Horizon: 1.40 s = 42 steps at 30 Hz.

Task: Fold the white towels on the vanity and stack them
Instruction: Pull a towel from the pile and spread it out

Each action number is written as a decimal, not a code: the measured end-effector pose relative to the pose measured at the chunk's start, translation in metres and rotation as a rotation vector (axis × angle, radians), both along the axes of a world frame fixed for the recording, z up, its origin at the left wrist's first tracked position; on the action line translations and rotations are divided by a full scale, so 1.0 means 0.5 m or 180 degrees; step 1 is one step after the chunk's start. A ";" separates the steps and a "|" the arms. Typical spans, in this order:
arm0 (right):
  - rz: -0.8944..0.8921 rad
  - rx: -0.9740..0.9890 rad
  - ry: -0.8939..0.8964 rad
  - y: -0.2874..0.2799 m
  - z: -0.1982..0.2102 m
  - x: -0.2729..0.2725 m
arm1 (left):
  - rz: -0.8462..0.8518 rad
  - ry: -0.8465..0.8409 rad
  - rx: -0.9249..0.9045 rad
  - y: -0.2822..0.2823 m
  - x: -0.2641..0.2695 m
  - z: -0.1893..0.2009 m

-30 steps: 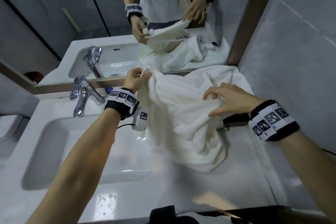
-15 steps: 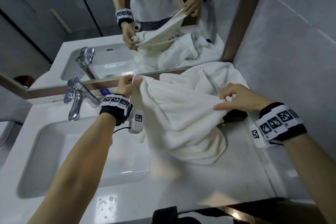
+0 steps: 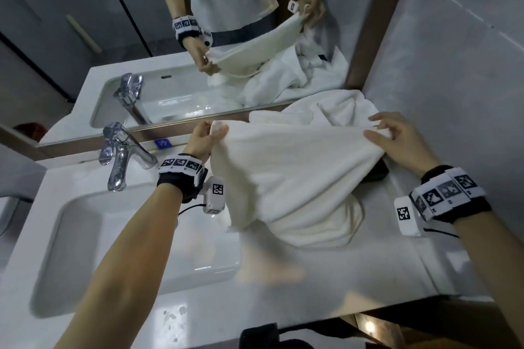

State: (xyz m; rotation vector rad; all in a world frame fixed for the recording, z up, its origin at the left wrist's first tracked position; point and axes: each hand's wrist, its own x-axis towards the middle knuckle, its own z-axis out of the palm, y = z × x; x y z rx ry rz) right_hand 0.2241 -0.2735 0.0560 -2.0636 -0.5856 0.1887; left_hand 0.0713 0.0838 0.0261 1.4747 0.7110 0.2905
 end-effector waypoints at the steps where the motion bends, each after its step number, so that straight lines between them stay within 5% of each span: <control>1: -0.0168 0.0050 0.0112 -0.002 -0.005 0.007 | -0.0028 -0.0013 -0.0045 -0.003 0.000 -0.001; 10: -0.0955 -0.0876 0.0224 -0.003 -0.043 0.036 | -0.1449 0.0363 0.1007 -0.062 -0.014 -0.021; 16: -0.0255 -0.0909 -0.0398 0.039 -0.026 -0.005 | -0.1307 0.0074 0.1262 -0.100 -0.023 -0.031; 20: 0.1152 -0.0534 -0.0506 0.140 0.005 -0.067 | -0.0984 -0.0170 0.1327 -0.131 -0.015 -0.020; 23: 0.1656 -0.0491 -0.0584 0.204 0.011 -0.102 | -0.0822 -0.0270 0.1241 -0.147 -0.011 0.001; 31: 0.1629 -0.0092 -0.0015 0.249 -0.016 -0.114 | -0.1159 -0.0277 0.0860 -0.136 -0.042 0.018; 42: 0.1874 -0.0440 0.0420 0.211 -0.023 -0.083 | -0.1164 0.0064 0.0762 -0.141 -0.060 -0.017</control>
